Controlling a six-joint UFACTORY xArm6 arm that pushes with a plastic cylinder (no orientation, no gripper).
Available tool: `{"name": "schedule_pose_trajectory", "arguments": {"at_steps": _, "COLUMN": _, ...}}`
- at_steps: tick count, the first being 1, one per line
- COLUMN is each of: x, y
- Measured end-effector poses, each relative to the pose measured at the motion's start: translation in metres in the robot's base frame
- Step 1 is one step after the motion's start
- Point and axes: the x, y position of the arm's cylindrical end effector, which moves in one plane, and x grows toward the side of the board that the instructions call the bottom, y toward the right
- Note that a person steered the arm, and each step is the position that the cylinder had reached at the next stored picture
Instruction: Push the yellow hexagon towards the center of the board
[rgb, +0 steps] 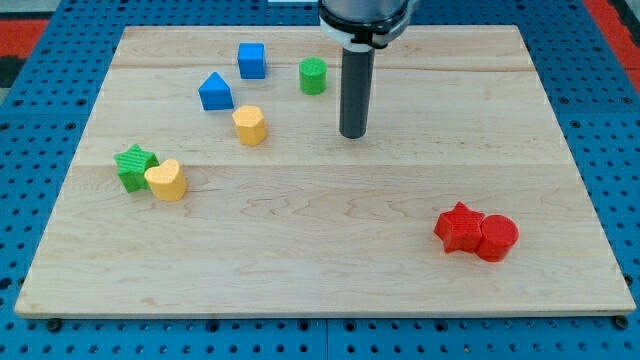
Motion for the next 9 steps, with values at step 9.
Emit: {"name": "schedule_pose_trajectory", "arguments": {"at_steps": 9, "x": 0.015, "y": -0.061}}
